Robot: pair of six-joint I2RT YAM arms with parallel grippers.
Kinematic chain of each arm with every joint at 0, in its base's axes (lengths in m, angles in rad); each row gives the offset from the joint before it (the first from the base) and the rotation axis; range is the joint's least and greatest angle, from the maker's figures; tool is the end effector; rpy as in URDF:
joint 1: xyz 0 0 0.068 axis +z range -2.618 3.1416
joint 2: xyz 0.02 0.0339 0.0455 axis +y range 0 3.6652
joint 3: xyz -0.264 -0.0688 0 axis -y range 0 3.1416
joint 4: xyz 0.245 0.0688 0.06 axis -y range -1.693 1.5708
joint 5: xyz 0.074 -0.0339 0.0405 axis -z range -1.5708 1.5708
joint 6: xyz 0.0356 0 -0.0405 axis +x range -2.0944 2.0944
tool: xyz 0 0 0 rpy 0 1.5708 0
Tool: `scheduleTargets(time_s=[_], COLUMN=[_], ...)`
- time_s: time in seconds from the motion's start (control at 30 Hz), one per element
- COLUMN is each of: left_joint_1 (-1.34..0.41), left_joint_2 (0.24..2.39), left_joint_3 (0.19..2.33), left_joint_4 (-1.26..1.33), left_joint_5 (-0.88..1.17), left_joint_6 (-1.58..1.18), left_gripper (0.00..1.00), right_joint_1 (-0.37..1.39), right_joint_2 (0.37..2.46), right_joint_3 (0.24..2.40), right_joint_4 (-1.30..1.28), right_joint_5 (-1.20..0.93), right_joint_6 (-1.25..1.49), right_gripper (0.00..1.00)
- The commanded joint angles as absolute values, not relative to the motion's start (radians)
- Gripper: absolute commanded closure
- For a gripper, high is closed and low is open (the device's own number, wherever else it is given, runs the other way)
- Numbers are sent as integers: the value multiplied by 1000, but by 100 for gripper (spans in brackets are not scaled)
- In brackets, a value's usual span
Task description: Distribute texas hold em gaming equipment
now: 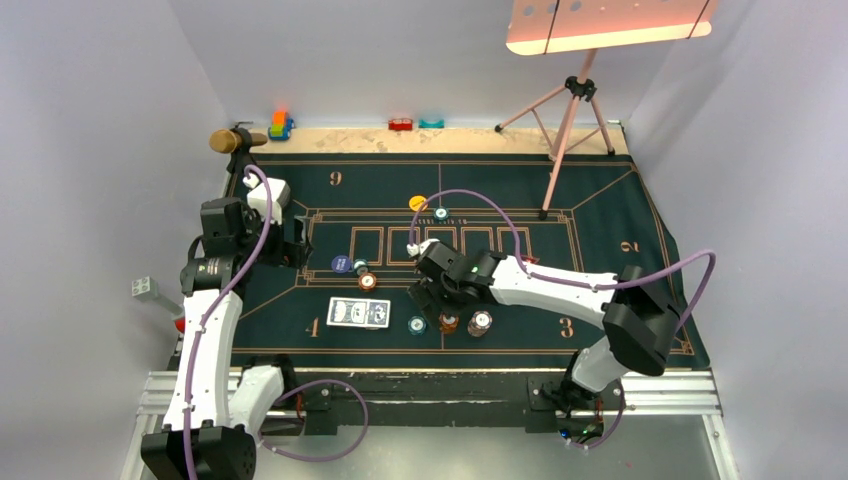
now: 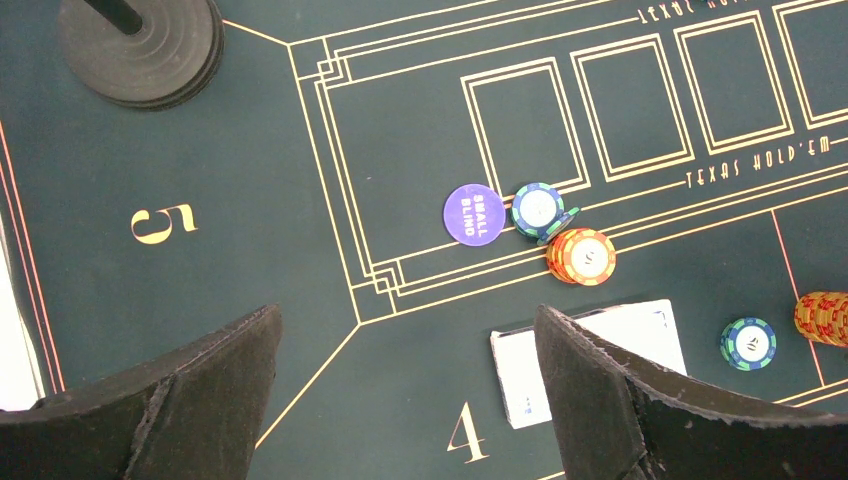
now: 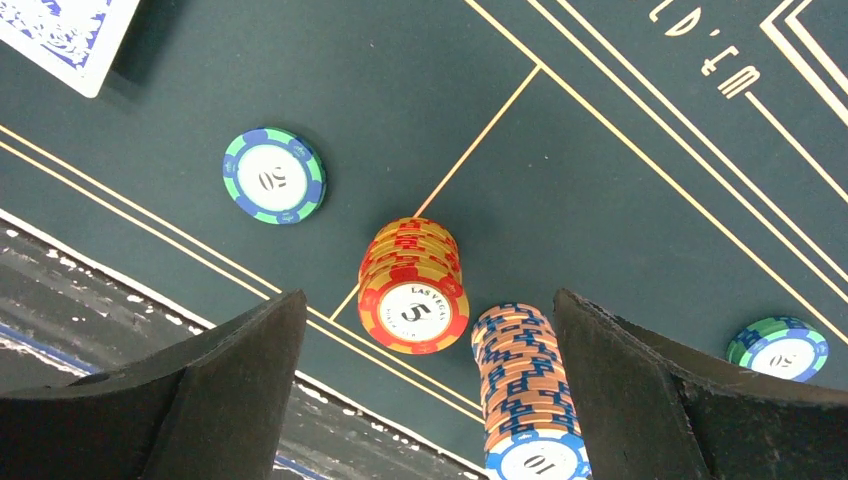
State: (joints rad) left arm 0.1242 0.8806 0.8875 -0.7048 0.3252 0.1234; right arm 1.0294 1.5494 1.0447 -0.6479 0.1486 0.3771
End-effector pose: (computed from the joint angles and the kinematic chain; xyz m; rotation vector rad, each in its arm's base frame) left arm 0.1791 0.0109 0.3095 0.1697 2.2293 -0.2345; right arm 0.1602 0.2562 0.2117 -0.8307 2.5902 0.2188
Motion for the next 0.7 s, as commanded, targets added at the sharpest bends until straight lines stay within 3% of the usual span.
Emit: scheduleTargets(time_s=[0.0,0.17,0.67], left_joint_1=[135,134,133], left_joint_2=[874,874,874], left_joint_3=[896,896,895], left_joint_4=[-693,-693,-691], left_joint_5=[335,336,333], left_joint_6=[131,131,135], left_gripper=[0,0,0], right_joint_1=[1035,1037,1038], right_joint_2=[1497,1534,1571], right_joint_3=[1020,997,966], right_joint_4=[-588,-556,-530], right_joint_5=[113,92,98], right_joint_6=[388,390,393], right_gripper=[4,14,32])
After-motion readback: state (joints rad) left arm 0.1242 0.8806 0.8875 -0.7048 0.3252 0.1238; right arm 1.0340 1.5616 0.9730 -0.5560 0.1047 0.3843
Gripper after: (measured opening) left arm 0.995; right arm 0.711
